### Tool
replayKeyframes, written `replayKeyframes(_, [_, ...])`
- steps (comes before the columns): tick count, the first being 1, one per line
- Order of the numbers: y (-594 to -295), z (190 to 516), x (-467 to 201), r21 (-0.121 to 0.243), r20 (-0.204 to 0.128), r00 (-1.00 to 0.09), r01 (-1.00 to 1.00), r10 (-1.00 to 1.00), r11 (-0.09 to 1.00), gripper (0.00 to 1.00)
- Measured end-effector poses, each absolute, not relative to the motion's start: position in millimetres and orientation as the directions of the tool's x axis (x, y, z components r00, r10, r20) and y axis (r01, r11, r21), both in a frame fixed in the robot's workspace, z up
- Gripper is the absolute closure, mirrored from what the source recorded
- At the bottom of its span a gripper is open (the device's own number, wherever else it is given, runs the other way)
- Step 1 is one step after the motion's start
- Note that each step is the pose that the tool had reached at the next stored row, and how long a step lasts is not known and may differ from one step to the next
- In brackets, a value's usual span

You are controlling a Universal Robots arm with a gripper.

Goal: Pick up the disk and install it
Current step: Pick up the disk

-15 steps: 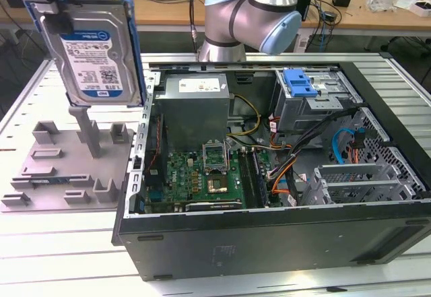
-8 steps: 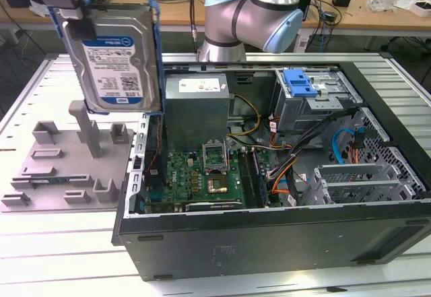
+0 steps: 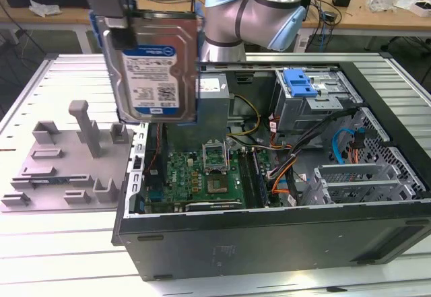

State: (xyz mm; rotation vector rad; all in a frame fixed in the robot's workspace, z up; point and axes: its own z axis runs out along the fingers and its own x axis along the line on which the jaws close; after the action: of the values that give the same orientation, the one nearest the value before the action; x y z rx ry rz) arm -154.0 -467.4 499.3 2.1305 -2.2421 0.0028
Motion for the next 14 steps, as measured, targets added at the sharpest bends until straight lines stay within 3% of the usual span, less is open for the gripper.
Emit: replayKeyframes(14, [-500.9,500.4,-66.4,0.048,0.037,-0.05,-0.997,-0.998,0.052,0.63])
